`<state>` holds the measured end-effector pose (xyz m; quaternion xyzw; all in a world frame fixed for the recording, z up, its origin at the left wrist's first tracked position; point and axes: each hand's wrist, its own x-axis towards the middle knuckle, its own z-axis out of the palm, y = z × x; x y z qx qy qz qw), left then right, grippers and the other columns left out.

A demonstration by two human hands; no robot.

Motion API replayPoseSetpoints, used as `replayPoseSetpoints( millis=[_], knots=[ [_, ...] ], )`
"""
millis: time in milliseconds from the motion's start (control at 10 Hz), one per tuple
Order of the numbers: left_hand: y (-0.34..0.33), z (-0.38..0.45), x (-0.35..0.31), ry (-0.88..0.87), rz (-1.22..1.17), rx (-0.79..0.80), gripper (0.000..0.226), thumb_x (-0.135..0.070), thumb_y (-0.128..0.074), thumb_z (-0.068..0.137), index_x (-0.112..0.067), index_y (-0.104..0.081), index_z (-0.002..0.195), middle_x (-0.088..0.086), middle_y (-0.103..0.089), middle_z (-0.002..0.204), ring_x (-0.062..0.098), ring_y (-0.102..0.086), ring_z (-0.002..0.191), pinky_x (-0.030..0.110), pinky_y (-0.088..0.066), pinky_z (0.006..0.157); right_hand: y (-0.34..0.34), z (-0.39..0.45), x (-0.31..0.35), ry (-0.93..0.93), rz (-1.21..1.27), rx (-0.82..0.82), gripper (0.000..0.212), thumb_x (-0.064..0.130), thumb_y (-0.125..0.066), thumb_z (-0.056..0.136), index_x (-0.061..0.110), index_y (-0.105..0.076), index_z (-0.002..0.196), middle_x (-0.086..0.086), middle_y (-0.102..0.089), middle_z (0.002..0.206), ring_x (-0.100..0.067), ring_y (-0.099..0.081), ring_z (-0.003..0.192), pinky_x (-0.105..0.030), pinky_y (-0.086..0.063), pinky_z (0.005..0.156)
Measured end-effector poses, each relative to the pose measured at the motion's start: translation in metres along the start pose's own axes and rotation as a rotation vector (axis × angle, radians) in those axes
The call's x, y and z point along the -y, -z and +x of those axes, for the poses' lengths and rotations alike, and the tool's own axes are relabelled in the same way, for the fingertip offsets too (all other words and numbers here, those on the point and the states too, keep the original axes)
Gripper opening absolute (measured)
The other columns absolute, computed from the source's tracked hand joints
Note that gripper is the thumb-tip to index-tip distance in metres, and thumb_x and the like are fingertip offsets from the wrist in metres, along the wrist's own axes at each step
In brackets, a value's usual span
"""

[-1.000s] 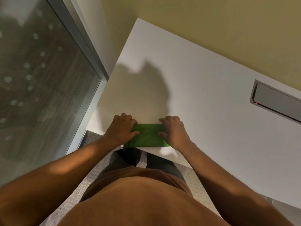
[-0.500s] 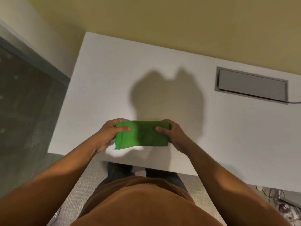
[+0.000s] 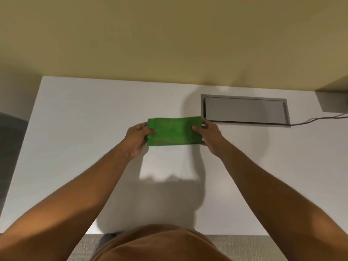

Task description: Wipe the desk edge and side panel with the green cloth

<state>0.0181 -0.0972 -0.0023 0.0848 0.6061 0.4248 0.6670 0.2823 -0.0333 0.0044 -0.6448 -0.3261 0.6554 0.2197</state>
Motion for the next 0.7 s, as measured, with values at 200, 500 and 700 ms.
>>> replayPoseSetpoints(
  millis=[200,500,700],
  knots=[
    [-0.055,0.069,-0.061,-0.126,0.107,-0.201,0.052,0.015,-0.069,0.086,0.0,-0.06,0.135,0.025,-0.07,0.128,0.039,-0.074,0.104,0.054,-0.063,0.09,0.006,0.075,0.059,0.138,-0.131,-0.159,0.053,-0.003,-0.07,0.095,0.012,-0.057,0.144,-0.01,-0.068,0.126,-0.031,-0.067,0.114,-0.04,-0.061,0.09],
    [-0.077,0.123,-0.074,-0.312,0.511,-0.396,0.053,0.011,-0.066,0.083,-0.012,-0.06,0.131,0.007,-0.07,0.13,0.024,-0.069,0.107,0.037,-0.06,0.088,0.016,0.131,0.074,0.212,-0.397,-0.241,0.057,0.0,-0.072,0.091,0.013,-0.055,0.143,-0.003,-0.068,0.108,-0.025,-0.067,0.109,-0.043,-0.058,0.101],
    [-0.064,0.119,-0.071,-0.422,0.59,-0.423,0.043,0.004,-0.068,0.086,-0.014,-0.065,0.124,0.002,-0.07,0.122,0.026,-0.074,0.104,0.035,-0.06,0.088,0.011,0.131,0.079,0.174,-0.349,-0.307,0.049,0.01,-0.084,0.086,0.012,-0.06,0.129,-0.01,-0.075,0.117,-0.028,-0.071,0.11,-0.043,-0.06,0.095]
  ],
)
